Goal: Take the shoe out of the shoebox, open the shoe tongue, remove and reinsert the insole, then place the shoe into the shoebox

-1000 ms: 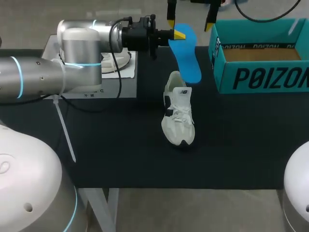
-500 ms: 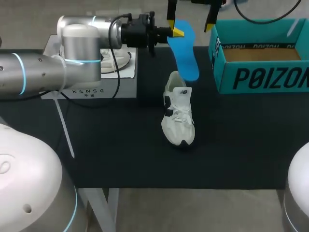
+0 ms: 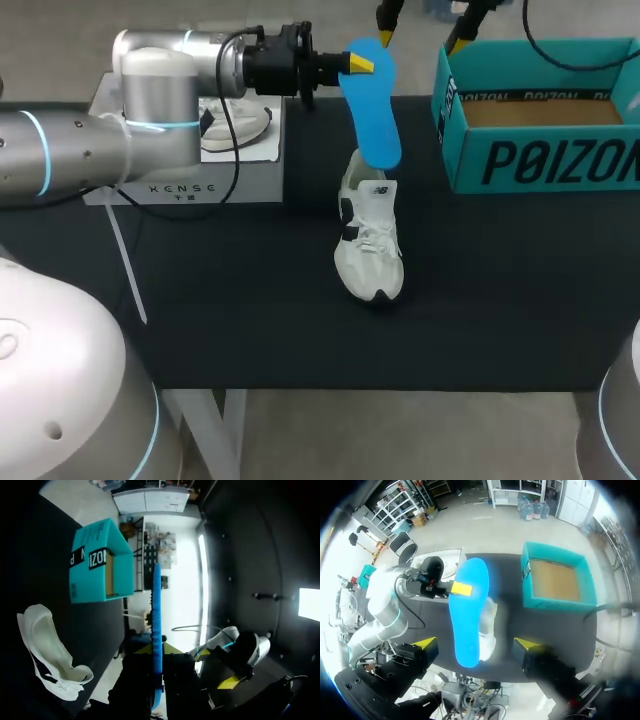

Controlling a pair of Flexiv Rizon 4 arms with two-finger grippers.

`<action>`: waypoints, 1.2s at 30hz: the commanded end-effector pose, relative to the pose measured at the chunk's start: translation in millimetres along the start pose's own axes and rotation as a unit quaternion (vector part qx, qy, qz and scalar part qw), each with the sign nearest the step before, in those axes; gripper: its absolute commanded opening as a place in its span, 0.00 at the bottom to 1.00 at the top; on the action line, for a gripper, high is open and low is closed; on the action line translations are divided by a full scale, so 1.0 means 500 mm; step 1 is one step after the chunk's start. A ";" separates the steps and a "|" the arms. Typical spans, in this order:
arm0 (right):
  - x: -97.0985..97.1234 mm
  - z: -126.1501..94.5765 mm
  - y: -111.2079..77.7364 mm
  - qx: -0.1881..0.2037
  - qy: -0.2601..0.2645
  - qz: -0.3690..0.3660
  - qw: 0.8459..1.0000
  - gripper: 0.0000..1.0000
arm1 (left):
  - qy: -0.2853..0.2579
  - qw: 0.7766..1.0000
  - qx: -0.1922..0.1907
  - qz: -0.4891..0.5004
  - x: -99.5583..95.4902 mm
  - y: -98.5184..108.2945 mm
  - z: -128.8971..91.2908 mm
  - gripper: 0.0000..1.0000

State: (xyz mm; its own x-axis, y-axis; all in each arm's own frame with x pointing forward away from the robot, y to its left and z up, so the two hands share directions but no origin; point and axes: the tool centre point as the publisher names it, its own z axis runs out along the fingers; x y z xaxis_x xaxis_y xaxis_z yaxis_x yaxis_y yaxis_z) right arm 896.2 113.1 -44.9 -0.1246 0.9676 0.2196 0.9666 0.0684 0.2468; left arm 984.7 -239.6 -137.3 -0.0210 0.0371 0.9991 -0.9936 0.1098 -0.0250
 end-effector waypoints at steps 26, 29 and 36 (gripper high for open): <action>-0.105 0.010 0.029 0.016 0.419 0.188 0.888 1.00 | 0.049 0.987 -0.014 -0.154 0.020 0.023 -0.034 0.00; -0.106 0.013 0.029 0.015 0.418 0.190 0.888 1.00 | 0.040 0.989 -0.012 -0.144 0.020 0.024 -0.033 0.00; -0.108 0.013 0.028 0.010 0.409 0.186 0.893 1.00 | 0.026 0.994 -0.007 -0.109 0.016 0.019 -0.032 0.00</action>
State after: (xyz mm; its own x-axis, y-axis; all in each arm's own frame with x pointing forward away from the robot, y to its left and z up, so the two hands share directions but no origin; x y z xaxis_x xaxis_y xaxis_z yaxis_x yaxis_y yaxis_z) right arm 922.0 63.8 -55.5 0.1232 0.5661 0.8151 0.9792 -0.2029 -0.0071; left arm 976.1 -221.9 -130.9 0.2194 0.0649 0.9735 -0.9681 0.1380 0.2090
